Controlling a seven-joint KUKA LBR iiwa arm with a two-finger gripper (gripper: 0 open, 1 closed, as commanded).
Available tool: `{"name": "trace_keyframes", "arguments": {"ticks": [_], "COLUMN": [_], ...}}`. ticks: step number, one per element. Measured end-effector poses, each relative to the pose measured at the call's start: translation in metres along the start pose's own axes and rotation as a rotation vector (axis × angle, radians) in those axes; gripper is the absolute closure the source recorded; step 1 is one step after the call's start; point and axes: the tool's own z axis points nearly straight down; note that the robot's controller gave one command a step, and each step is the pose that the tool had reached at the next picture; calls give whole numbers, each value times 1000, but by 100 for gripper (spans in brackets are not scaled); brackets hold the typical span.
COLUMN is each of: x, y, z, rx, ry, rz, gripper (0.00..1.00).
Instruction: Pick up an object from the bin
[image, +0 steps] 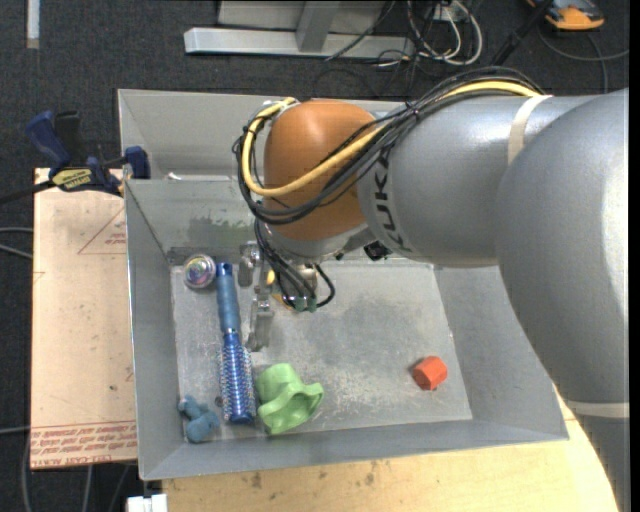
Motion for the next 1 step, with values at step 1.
{"name": "trace_keyframes", "arguments": {"ticks": [1], "x": [43], "y": [-20], "z": [94], "rx": [1], "ry": [-3], "rz": [-317], "gripper": [0]}}
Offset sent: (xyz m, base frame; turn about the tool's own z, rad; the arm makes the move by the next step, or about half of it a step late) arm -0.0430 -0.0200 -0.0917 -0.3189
